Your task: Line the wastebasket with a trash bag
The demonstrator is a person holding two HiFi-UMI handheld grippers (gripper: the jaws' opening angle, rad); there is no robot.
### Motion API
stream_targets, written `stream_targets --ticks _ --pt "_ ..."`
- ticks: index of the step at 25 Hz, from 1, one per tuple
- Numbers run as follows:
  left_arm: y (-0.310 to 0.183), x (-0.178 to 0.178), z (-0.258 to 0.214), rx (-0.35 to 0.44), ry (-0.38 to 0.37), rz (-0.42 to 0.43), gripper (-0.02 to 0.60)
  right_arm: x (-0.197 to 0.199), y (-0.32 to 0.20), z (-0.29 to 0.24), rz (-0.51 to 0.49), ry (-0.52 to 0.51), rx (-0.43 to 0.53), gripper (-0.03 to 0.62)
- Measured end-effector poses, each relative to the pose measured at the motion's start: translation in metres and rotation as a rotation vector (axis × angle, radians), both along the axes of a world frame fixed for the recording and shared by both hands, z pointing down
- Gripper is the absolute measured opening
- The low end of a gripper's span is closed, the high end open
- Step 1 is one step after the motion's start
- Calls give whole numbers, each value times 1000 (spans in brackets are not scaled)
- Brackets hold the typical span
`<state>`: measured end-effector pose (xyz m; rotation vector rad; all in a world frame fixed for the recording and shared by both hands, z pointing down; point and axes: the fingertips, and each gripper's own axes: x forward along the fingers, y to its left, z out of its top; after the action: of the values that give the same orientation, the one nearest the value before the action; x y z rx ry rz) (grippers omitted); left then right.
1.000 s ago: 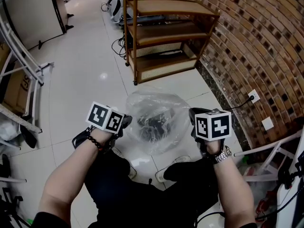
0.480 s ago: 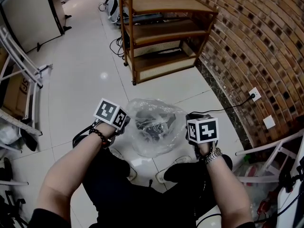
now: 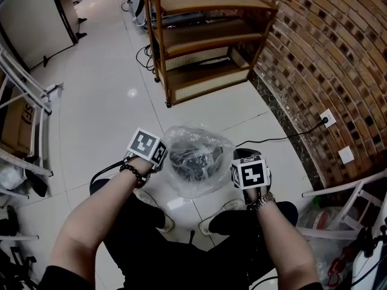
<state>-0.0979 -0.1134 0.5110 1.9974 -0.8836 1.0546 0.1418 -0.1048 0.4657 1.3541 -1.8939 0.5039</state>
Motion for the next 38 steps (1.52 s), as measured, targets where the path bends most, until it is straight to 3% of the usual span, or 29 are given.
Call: stream_targets --ticks 9,13,20,23,29,33,38 --pt "-26 8 36 -31 -25 0 17 8 -28 46 20 37 -7 2" --pt "-38 11 48 -53 -40 2 40 15 -39 62 51 50 -57 2" --pt "-59 12 68 -67 -45 -9 175 14 -59 78 38 67 -75 10" --pt "-62 11 76 -82 -48 -3 219 15 -58 96 27 54 -117 95" --pt "-57 13 88 -120 -41 31 291 20 -46 118 56 9 -196 145" --pt "-59 8 88 -116 -32 22 307 12 -53 112 25 -39 -150 164" --pt "-57 12 75 -48 -32 71 307 -14 -69 96 -112 -17 -43 164"
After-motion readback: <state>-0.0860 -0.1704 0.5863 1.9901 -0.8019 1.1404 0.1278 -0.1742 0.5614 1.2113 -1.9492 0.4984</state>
